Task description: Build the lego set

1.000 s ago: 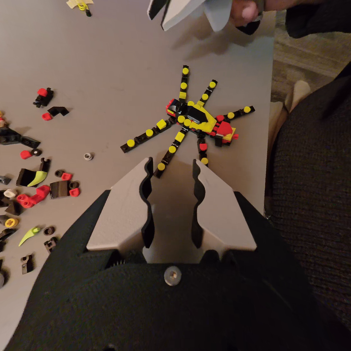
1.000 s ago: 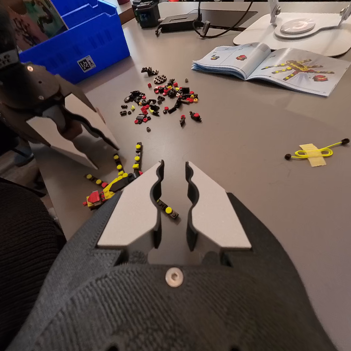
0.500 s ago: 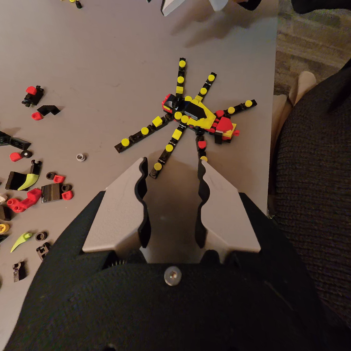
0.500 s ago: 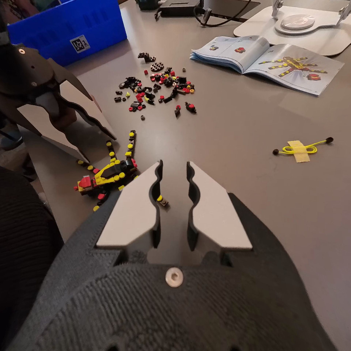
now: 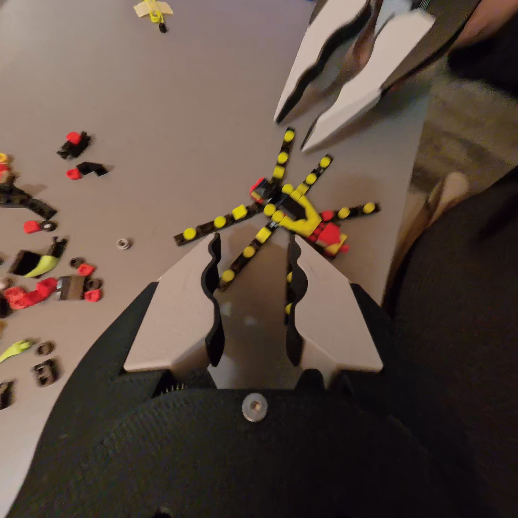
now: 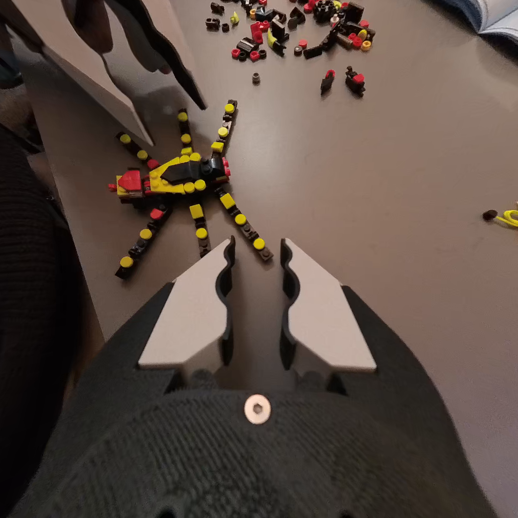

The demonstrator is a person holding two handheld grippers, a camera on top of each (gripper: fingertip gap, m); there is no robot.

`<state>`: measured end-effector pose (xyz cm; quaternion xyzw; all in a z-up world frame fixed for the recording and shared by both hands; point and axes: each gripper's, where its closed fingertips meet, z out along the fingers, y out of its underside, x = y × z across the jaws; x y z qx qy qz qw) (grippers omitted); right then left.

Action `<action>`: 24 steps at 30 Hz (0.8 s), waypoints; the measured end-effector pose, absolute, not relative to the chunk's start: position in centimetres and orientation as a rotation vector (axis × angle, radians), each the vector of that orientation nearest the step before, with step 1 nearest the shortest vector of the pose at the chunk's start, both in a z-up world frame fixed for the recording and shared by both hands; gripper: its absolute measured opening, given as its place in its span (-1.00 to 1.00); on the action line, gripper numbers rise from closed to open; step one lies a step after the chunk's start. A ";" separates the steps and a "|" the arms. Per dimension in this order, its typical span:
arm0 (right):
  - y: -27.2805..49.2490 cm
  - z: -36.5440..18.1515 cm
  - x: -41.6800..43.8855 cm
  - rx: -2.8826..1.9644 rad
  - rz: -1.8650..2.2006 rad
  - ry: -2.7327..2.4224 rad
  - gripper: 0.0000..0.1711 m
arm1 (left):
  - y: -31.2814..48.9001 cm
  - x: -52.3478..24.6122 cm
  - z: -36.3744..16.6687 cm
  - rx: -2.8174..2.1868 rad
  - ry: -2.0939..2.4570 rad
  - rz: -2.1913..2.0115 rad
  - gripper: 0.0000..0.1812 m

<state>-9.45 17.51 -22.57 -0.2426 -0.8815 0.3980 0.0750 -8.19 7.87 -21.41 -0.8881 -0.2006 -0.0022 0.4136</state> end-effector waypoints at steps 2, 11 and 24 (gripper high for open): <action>17.3 -23.0 -9.2 -0.712 1.180 -2.665 -0.65 | 9.5 -7.4 -20.3 -2.175 -0.564 -0.078 -0.44; 16.5 -23.3 -6.8 -0.672 1.101 -2.731 -0.77 | 10.6 -7.1 -22.5 -2.342 -0.658 0.092 -0.35; 13.8 -22.2 -5.6 -0.638 1.255 -2.721 -0.69 | 10.2 -7.0 -22.7 -2.383 -0.589 0.146 -0.41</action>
